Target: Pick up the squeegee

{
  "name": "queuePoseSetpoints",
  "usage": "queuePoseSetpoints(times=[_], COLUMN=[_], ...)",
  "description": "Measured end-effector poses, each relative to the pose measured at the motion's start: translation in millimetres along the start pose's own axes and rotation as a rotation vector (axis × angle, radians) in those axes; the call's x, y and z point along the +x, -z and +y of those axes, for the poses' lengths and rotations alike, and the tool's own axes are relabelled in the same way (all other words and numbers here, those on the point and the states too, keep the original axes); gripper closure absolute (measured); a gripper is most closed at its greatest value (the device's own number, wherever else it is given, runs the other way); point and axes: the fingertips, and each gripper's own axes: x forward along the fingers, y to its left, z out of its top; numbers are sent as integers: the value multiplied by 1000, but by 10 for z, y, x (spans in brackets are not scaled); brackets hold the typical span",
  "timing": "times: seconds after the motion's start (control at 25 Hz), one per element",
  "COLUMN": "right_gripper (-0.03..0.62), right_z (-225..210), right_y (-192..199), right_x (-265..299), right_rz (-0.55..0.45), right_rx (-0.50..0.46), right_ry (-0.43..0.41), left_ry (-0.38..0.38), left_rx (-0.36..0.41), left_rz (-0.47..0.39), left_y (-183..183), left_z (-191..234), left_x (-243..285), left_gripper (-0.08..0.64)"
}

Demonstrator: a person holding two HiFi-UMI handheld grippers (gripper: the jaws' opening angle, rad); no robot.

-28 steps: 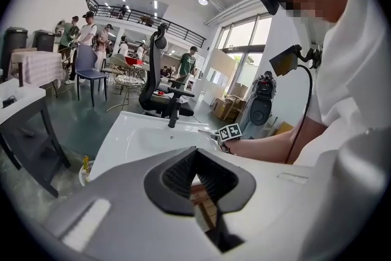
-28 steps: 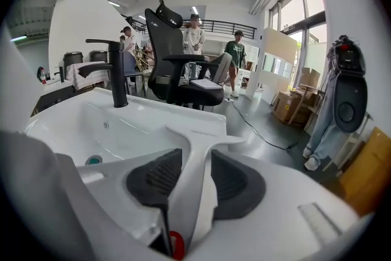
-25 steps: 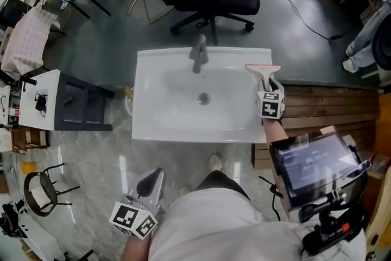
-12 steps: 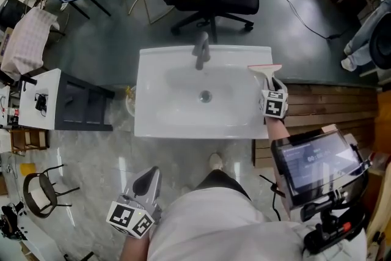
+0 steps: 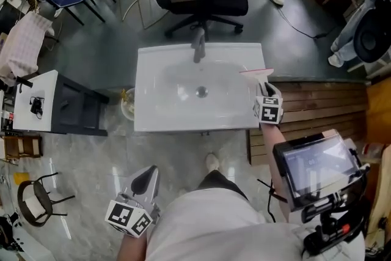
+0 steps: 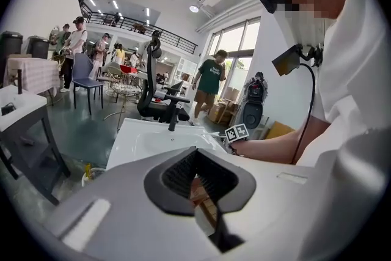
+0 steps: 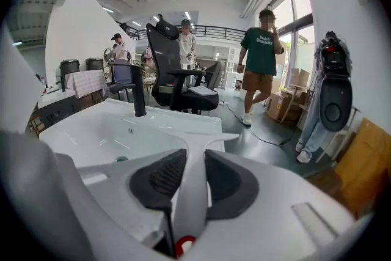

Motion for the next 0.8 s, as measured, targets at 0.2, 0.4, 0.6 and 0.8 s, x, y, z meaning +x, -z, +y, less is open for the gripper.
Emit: queuePoseSetpoints(times=[0.2,0.4,0.6,0.8], right_gripper=[491,491,491,491], right_z=[214,458,747,1035], right_y=[57,127,231,337], right_x=[-472,-1006,-1528,-2024], right_rz=[-16,-27,-42,-62], right_rx=[0,-13,-16,-16], right_ry=[0,-7,-21,-19], left_ry=[44,104,142,184], left_rx=[12,14,11,18], left_rz=[-31,-56,-66,-72], left_y=[111,260,400,622], left_z=[-4,-36,-43,-10], left_x=[-298,-599,-913,-1217], left_gripper=[552,552,552,552])
